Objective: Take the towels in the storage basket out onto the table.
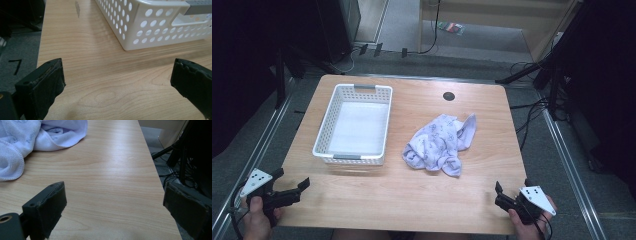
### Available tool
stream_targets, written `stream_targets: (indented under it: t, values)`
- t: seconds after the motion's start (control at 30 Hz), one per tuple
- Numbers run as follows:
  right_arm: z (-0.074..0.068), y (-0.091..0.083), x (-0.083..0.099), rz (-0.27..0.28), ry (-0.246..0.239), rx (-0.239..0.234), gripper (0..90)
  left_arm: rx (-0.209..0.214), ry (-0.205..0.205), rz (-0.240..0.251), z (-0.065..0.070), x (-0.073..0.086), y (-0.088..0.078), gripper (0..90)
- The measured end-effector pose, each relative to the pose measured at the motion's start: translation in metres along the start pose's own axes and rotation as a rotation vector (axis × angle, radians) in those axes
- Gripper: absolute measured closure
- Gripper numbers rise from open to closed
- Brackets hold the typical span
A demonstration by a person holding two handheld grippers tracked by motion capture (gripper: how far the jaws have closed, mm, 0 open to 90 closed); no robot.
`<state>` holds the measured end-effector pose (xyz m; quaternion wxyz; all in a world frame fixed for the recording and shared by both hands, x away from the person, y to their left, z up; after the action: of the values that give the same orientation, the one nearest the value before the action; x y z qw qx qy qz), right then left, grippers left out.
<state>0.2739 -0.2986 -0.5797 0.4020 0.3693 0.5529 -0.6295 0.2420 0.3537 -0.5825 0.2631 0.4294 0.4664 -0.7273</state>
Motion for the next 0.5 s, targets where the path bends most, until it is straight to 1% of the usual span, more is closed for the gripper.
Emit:
stream_targets:
  t: [0.03, 0.1, 0.13, 0.2, 0.23, 0.5]
  values:
    - [0.0, 0.0, 0.0, 0.0, 0.0, 0.0, 4.9, -0.001, -0.002, 0.005, 0.0, 0.0, 0.001, 0.0]
    - [0.0, 0.0, 0.0, 0.001, 0.0, 0.0, 4.9, 0.015, -0.007, -0.019, 0.0, 0.003, 0.005, 0.0]
    - [0.0, 0.0, 0.0, 0.003, 0.0, 0.0, 4.9, 0.016, -0.005, -0.033, 0.001, 0.004, 0.006, 0.0]
    - [0.0, 0.0, 0.0, 0.002, -0.002, 0.0, 4.9, 0.019, -0.008, -0.035, 0.001, 0.004, 0.007, 0.0]
    - [0.0, 0.0, 0.0, 0.002, 0.0, -0.001, 4.9, 0.023, -0.024, -0.048, 0.0, 0.005, 0.009, 0.0]
    - [0.001, 0.0, 0.0, 0.004, -0.002, 0.0, 4.9, 0.007, -0.018, -0.07, 0.0, 0.007, 0.011, 0.0]
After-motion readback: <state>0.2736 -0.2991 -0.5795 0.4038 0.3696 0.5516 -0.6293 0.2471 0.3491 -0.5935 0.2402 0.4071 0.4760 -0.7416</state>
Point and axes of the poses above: each handheld gripper's, and its own axes: y roughly forward along the jaws, x roughly out of its underside, z roughly to its right, the point moved 8 cm from there along y, roughly forward along the jaws, and after that the axes turned 9 degrees about x, right-handed, at the moved point
